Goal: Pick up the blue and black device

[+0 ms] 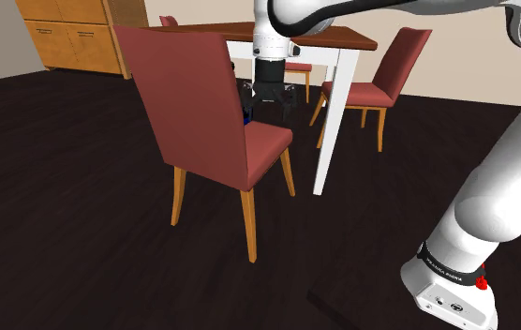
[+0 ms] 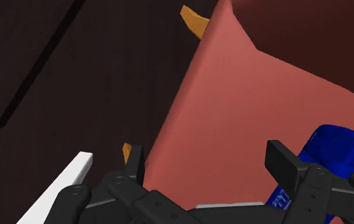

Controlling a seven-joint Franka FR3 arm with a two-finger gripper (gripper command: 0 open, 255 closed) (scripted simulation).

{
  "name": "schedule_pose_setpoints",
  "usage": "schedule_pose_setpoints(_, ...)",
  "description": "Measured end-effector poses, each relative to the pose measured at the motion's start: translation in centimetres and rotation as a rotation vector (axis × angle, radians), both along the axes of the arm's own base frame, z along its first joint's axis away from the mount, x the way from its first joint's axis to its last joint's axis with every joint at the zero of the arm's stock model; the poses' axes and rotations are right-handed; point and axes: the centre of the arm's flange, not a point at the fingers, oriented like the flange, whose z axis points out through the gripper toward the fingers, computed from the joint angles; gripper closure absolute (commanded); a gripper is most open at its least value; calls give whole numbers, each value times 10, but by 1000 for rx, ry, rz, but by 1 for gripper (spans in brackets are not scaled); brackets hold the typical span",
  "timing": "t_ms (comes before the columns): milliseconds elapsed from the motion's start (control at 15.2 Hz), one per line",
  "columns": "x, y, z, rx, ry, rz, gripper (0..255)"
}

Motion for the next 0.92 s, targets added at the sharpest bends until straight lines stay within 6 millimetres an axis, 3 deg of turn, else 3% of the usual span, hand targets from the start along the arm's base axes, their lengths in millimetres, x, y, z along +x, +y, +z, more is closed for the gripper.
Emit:
schedule_pose_setpoints(396, 77, 2, -5, -3, 4, -253, 0)
schedule_pose_setpoints(660, 129, -9, -9, -6, 6, -416, 0)
schedule_pose_setpoints(924, 139, -11, -28, -7, 7, -452, 0)
